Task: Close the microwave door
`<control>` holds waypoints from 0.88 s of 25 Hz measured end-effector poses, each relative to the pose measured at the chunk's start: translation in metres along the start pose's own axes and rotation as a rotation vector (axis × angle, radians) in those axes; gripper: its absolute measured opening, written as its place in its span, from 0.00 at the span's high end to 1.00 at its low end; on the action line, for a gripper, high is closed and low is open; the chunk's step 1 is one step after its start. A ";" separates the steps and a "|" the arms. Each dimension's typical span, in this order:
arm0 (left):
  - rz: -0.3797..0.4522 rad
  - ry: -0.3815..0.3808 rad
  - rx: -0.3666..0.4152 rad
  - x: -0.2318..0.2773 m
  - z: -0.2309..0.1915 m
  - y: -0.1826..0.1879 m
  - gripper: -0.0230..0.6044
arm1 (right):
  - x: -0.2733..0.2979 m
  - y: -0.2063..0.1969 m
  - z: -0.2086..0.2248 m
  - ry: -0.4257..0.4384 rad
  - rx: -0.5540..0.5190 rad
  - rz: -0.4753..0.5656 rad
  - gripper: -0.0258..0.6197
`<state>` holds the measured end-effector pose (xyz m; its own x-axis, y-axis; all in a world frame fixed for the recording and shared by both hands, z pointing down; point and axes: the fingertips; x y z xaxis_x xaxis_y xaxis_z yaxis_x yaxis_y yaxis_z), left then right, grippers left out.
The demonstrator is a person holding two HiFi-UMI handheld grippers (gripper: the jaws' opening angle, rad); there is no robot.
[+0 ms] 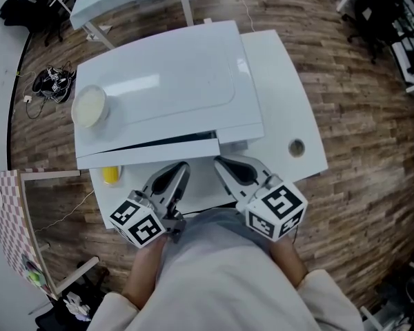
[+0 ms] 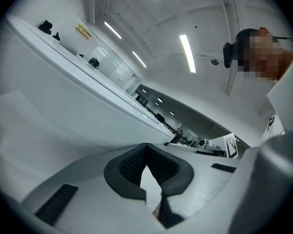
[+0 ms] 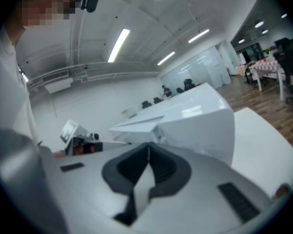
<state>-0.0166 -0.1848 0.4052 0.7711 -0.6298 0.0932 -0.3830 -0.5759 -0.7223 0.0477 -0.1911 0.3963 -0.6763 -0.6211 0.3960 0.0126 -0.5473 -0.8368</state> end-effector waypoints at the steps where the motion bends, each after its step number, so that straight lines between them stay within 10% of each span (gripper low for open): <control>1: 0.001 -0.001 -0.002 0.001 0.000 0.001 0.94 | 0.000 0.000 -0.001 -0.001 -0.002 0.001 0.92; 22: 0.007 -0.012 -0.019 0.003 -0.008 0.006 0.94 | 0.007 0.006 0.002 -0.024 0.037 0.028 0.92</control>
<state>-0.0203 -0.1946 0.4065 0.7741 -0.6281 0.0799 -0.3982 -0.5811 -0.7098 0.0443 -0.1996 0.3948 -0.6573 -0.6497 0.3818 0.0592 -0.5496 -0.8333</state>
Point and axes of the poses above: the fingertips, and each gripper's own axes: x forward along the fingers, z to its right, y out of its top, and after that the axes turned 12 degrees about -y, right-handed
